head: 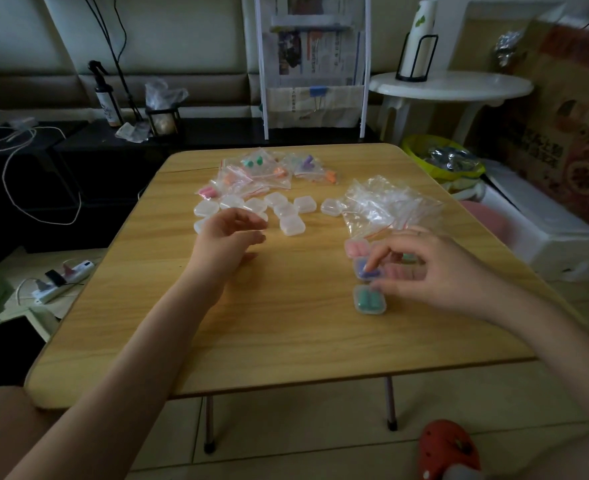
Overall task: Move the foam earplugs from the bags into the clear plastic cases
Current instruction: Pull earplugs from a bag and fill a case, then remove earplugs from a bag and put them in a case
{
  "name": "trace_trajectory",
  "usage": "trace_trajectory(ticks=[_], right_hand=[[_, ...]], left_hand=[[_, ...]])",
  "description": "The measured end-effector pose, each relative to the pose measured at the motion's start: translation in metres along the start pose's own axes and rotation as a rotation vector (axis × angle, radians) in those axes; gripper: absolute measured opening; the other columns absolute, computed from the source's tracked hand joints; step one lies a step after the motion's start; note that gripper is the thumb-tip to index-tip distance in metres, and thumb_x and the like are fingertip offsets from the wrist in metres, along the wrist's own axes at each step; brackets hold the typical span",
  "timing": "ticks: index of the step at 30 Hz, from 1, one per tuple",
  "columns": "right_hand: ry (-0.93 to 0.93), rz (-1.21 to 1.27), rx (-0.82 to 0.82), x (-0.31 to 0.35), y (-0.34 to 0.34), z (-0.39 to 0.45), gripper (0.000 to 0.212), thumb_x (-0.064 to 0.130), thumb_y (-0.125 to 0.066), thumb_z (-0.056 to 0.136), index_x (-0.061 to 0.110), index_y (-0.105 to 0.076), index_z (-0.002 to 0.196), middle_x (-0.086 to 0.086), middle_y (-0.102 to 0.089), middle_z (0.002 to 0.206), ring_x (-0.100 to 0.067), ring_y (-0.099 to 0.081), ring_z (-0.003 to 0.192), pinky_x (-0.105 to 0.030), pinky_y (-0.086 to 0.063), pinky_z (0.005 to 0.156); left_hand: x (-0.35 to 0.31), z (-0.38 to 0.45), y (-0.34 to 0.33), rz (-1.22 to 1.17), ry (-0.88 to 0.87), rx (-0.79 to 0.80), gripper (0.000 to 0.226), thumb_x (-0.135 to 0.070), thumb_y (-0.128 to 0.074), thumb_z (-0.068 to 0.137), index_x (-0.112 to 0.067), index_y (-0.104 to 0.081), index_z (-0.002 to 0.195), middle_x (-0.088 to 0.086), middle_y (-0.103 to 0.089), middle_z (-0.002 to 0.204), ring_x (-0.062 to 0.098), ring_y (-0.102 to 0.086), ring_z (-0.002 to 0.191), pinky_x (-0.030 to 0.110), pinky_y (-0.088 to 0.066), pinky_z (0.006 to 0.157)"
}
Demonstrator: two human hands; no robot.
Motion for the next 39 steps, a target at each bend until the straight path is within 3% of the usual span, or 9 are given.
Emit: trace_trajectory(ticks=[5,8,10,20,24,28,31,35,39], right_hand=[[-0.086,0.192,-0.083,-0.001,-0.001,0.031,0.001,0.024,-0.066,0.087,0.024,-0.065,0.088,0.004,-0.062,0.089,-0.007,-0.060,0.052,-0.018,-0.049,0.045],[-0.054,-0.034,-0.163,-0.002,0.001,0.063,0.010,0.025,-0.063,0.089,0.029,-0.066,0.099,0.008,-0.062,0.108,0.002,-0.059,0.090,-0.024,-0.052,0.077],[-0.048,-0.165,-0.184,-0.007,0.000,0.088,0.019,0.027,-0.061,0.090,0.029,-0.064,0.109,0.005,-0.060,0.122,-0.012,-0.050,0.117,-0.035,-0.043,0.096],[0.002,-0.391,-0.115,0.009,-0.035,0.199,0.050,0.008,-0.042,0.098,0.025,-0.037,0.144,-0.006,-0.043,0.146,-0.026,-0.047,0.126,-0.041,-0.045,0.097],[-0.131,-0.554,-0.077,-0.010,-0.042,0.238,0.063,0.011,-0.046,0.096,0.026,-0.019,0.151,-0.004,-0.017,0.159,-0.031,-0.024,0.142,-0.048,-0.030,0.111],[-0.300,-0.512,-0.109,-0.043,-0.038,0.252,0.029,0.026,-0.055,0.093,0.021,-0.059,0.121,-0.007,-0.061,0.120,-0.028,-0.055,0.108,-0.042,-0.041,0.091],[-0.294,-0.522,-0.268,-0.040,-0.030,0.254,0.012,0.020,-0.056,0.092,0.020,-0.068,0.094,-0.001,-0.066,0.094,-0.022,-0.059,0.087,-0.036,-0.045,0.078],[-0.151,-0.268,-0.617,-0.025,0.003,0.233,0.020,0.014,-0.048,0.097,0.015,-0.067,0.103,-0.002,-0.067,0.098,-0.020,-0.062,0.085,-0.026,-0.048,0.070],[-0.061,0.141,-0.731,0.002,0.030,0.199,0.020,0.019,-0.052,0.097,0.011,-0.070,0.105,-0.001,-0.067,0.098,-0.010,-0.060,0.085,-0.005,-0.037,0.062]], left_hand=[[-0.013,0.013,0.060,0.468,-0.157,-0.302,0.025,-0.002,-0.056,0.085,-0.026,-0.063,0.084,-0.008,-0.065,0.091,0.010,-0.057,0.076,0.025,-0.042,0.064],[-0.016,0.011,0.048,0.713,-0.268,-0.245,0.019,-0.014,-0.061,0.087,-0.025,-0.067,0.101,-0.007,-0.063,0.108,0.013,-0.055,0.100,0.028,-0.041,0.081],[-0.011,0.012,0.031,0.852,-0.322,-0.141,0.028,-0.021,-0.063,0.086,-0.025,-0.065,0.114,-0.004,-0.059,0.125,0.019,-0.048,0.120,0.036,-0.038,0.099],[-0.008,0.016,0.021,0.942,-0.370,-0.081,0.039,-0.021,-0.058,0.086,-0.024,-0.058,0.125,0.001,-0.055,0.132,0.019,-0.041,0.128,0.035,-0.031,0.104],[0.002,0.014,-0.003,1.165,-0.419,0.081,0.056,-0.037,-0.042,0.097,-0.032,-0.021,0.149,-0.011,-0.020,0.156,0.011,-0.006,0.146,0.040,-0.007,0.117],[0.012,0.017,-0.010,1.229,-0.404,0.148,0.057,-0.048,-0.028,0.099,-0.031,-0.011,0.151,-0.010,-0.011,0.158,0.008,0.006,0.145,0.039,0.005,0.119],[0.005,0.016,-0.008,1.151,-0.431,0.115,0.056,-0.045,-0.035,0.098,-0.028,-0.021,0.150,-0.010,-0.023,0.156,0.007,-0.004,0.145,0.033,0.002,0.118],[0.000,0.016,-0.005,1.109,-0.427,0.079,0.051,-0.046,-0.038,0.097,-0.031,-0.032,0.145,-0.014,-0.033,0.151,0.008,-0.013,0.142,0.030,-0.007,0.115],[-0.012,0.012,-0.004,1.012,-0.458,0.031,0.052,-0.044,-0.044,0.096,-0.031,-0.033,0.145,-0.014,-0.023,0.154,0.011,-0.011,0.143,0.035,-0.012,0.118]])
Point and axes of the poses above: each hand's wrist, its own z-axis towards the middle knuckle, its own y-axis out of the back of the hand, x = y × z, the point moved 10 cm from there along z, towards the middle knuckle
